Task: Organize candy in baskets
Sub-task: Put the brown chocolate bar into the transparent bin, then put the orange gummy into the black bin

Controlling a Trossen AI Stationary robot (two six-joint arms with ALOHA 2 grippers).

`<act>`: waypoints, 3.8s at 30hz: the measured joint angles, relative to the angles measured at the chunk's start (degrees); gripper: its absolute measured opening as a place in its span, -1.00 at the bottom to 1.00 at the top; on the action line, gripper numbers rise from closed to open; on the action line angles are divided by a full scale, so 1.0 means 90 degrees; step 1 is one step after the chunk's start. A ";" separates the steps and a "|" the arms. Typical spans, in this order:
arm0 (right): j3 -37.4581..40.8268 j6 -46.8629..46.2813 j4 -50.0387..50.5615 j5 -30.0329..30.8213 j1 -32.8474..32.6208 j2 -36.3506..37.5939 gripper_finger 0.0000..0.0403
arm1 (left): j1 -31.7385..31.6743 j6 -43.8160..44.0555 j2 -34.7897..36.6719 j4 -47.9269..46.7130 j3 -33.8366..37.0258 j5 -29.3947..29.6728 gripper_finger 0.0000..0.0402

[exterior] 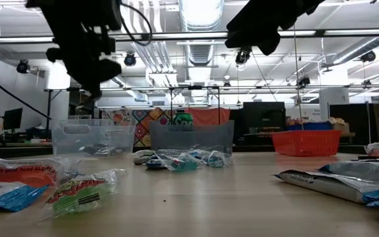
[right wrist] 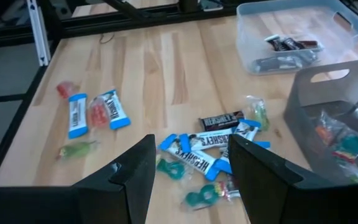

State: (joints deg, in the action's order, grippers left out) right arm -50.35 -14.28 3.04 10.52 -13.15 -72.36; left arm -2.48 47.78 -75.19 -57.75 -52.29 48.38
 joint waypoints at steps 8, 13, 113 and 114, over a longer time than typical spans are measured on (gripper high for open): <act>0.0000 -0.0369 0.0026 -0.0001 -0.0142 -0.0002 -0.05 | -0.0379 -0.0424 -0.0702 0.0000 -0.0001 -0.0117 -1.00; 0.0000 -0.1013 0.0226 0.0001 -0.0138 -0.0002 -0.05 | -0.0374 -0.0429 -0.0981 -0.0015 -0.0001 -0.0124 -0.89; 0.0721 -0.4912 0.5948 -0.0446 0.0178 -0.0019 -0.92 | 0.2033 -0.5519 0.0116 0.3601 -0.0010 -0.2273 -0.62; 0.0721 -0.5000 0.5989 -0.0589 0.0212 -0.0019 -0.89 | 0.2033 -0.5517 0.0116 0.3630 -0.0010 -0.2273 -0.62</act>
State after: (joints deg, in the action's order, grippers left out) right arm -43.86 -59.28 56.94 5.23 -11.24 -72.53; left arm 15.81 -1.87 -74.15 -25.08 -52.38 27.92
